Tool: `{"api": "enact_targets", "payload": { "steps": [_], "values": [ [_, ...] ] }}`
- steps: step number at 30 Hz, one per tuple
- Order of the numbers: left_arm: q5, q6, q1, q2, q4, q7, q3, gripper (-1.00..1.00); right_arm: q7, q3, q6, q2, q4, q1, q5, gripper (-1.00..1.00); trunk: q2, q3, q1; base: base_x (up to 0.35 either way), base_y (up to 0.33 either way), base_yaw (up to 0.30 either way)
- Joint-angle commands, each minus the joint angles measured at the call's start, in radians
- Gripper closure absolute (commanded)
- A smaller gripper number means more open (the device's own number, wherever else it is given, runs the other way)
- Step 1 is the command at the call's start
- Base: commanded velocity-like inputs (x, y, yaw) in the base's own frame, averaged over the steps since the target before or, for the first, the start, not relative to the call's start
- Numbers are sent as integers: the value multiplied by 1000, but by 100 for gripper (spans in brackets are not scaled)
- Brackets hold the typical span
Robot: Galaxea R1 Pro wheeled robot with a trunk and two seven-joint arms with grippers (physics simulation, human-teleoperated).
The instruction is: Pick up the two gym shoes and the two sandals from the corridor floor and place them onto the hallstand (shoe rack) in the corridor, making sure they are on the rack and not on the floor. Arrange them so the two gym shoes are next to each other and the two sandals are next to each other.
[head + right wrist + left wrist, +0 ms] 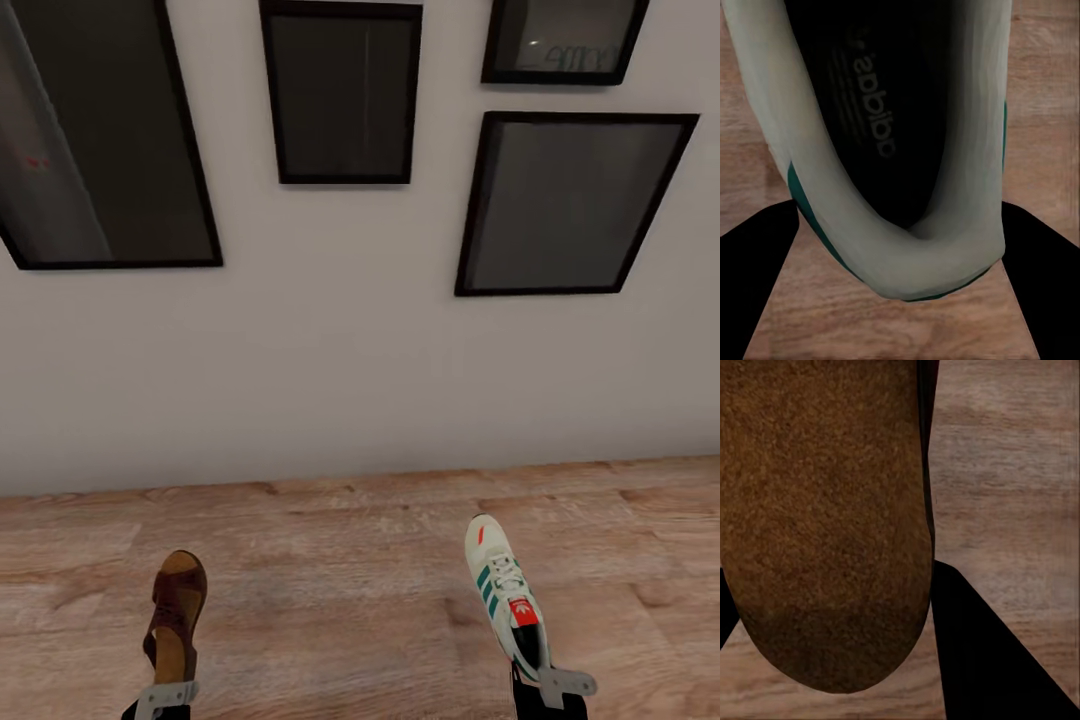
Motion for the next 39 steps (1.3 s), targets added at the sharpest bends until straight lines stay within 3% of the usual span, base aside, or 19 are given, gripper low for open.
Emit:
{"api": "enact_targets", "payload": {
  "steps": [1, 39],
  "values": [
    [-7, -2, -1, -1, 0, -8, 6, 100, -4, -7, -3, 0, 1, -1, 11, 100, 0, -1, 0, 0, 0, -300],
    [-5, 1, -1, -4, 1, -8, 2, 100, -4, -7, -3, 3, 1, -1, 11, 100, 0, -1, 0, 0, 0, -300]
  ]
}}
